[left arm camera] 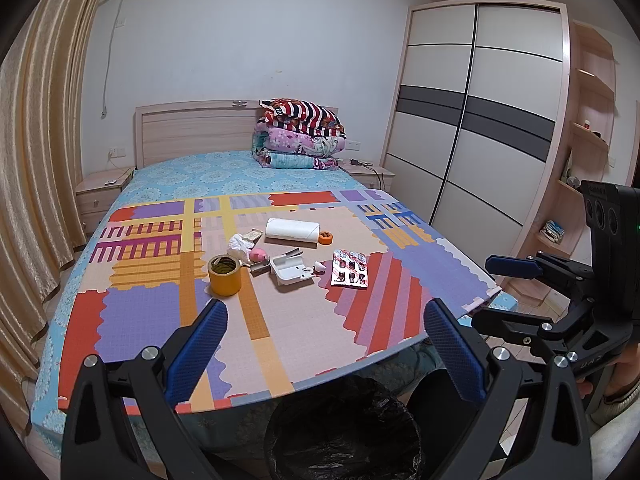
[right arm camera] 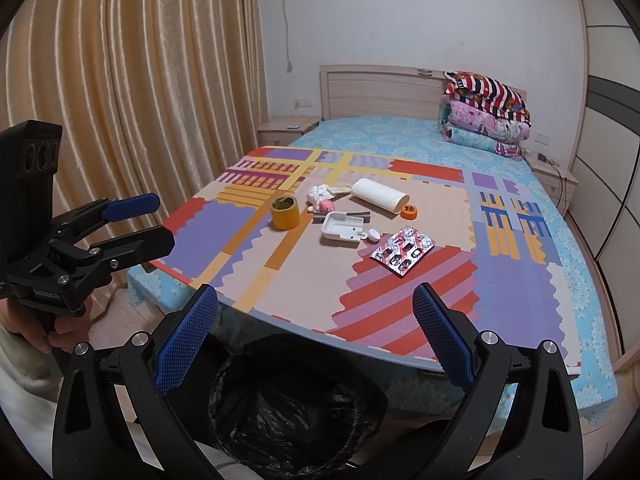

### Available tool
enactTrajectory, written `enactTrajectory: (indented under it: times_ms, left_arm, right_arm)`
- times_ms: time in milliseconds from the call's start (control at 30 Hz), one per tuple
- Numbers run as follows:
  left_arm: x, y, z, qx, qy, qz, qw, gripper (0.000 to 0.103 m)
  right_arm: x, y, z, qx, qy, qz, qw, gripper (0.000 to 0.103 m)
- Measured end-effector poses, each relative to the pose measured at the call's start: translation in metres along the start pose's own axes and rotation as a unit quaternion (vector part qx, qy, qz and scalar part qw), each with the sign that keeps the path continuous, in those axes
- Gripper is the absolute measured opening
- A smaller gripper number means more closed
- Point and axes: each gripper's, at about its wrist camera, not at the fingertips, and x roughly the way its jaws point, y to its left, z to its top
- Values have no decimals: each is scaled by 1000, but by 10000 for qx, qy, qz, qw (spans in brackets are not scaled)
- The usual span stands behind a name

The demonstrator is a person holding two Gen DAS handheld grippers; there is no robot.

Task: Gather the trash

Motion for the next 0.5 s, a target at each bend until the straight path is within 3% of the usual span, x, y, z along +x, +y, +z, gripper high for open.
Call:
enactTrajectory:
  times_ms: [500]
  left_arm:
    - [1, 0, 0, 0, 18, 3, 10000, 95]
  right_arm:
    - [0, 0, 0, 13, -1, 10, 10000, 99]
